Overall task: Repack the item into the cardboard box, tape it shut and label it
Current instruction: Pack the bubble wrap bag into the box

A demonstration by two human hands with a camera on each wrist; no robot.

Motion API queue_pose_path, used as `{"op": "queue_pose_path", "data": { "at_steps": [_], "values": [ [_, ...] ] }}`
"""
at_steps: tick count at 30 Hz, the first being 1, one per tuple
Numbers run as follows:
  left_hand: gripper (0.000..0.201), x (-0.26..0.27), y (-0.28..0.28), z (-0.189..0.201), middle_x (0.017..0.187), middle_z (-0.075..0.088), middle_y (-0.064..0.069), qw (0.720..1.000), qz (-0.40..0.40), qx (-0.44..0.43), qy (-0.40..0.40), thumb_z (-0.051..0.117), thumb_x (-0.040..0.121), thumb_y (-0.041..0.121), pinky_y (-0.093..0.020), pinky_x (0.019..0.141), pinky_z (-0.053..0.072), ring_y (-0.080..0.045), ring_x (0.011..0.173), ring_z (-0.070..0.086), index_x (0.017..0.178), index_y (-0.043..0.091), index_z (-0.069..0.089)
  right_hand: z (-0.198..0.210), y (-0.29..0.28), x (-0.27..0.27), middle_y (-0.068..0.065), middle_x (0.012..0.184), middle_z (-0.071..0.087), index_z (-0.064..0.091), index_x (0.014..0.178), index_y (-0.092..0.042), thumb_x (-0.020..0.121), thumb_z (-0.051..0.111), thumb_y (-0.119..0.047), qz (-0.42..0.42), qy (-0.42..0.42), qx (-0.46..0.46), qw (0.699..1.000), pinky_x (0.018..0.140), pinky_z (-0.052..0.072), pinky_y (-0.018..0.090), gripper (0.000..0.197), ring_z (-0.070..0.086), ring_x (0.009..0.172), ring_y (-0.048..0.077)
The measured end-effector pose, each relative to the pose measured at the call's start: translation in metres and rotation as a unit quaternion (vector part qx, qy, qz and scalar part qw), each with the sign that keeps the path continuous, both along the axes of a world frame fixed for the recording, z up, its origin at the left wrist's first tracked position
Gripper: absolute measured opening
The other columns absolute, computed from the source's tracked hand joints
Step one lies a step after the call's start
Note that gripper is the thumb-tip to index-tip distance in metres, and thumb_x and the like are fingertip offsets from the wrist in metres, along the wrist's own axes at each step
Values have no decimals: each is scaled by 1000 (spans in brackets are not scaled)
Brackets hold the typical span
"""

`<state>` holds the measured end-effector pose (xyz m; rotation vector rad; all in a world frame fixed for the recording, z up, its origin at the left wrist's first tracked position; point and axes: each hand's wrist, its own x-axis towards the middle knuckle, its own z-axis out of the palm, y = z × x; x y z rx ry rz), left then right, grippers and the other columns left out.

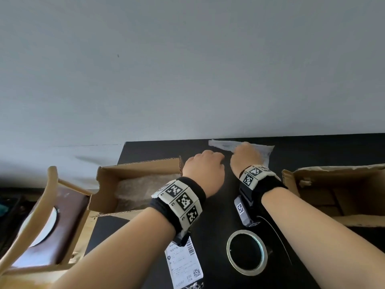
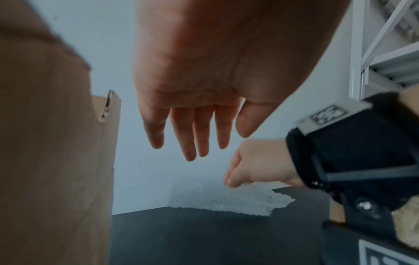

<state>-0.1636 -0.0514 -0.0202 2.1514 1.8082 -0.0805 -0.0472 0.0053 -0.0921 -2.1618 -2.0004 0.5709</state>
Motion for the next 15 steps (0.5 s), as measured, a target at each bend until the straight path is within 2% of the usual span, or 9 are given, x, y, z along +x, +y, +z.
{"op": "queue_pose_path", "data": {
  "at_steps": [1,4,6,8,10,12,14,15],
  "values": [
    [37,0,-1,1,131,51,-6,1000,8,3,-12,38,96,25,-39,95,42,-27,118,50,131,18,48,5,-1,1,10,115,57,62,106,-3,90,46,-6,-10,60,39,997,76,40,28,23,58,102,27],
    [44,-2,-2,8,137,42,-10,997,40,2,-68,42,96,23,-41,96,41,-31,122,46,139,14,34,27,-8,7,9,105,61,64,92,-8,85,53,0,-40,215,141,965,74,37,21,16,60,93,22],
    [55,-4,-4,14,145,32,-12,992,57,14,-112,44,96,20,-41,102,36,-32,128,39,146,15,21,47,-16,8,7,100,60,57,84,-14,83,50,3,-65,297,181,935,73,39,22,19,58,87,19],
    [66,-8,-7,22,152,17,-11,985,67,44,-151,46,95,19,-40,109,28,-33,137,27,149,15,9,68,-26,9,3,96,58,50,79,-19,84,45,6,-64,359,209,907,73,47,25,26,60,85,19],
    [77,-17,-8,31,156,4,-10,976,66,99,-184,52,92,21,-39,114,18,-33,143,12,150,17,2,89,-38,8,-4,86,55,48,77,-20,84,43,8,-25,376,237,895,68,48,13,30,61,78,14],
    [89,-32,-6,41,158,2,-7,967,25,171,-186,61,86,29,-39,116,9,-30,145,3,151,21,1,107,-50,4,-11,78,53,49,78,-18,82,42,11,32,358,255,898,63,43,5,30,57,74,2],
    [97,-45,-4,52,157,12,0,963,-26,200,-180,68,79,37,-40,118,7,-26,145,1,150,28,3,122,-58,-2,-10,74,54,49,76,-19,79,42,13,78,357,255,895,63,43,6,33,55,67,-2],
    [97,-50,-4,58,154,23,3,962,-41,196,-187,71,77,40,-41,118,10,-24,145,4,150,30,8,129,-62,-6,-8,72,55,49,74,-21,78,42,13,92,365,253,891,63,44,10,35,54,64,-3]
  ]
}}
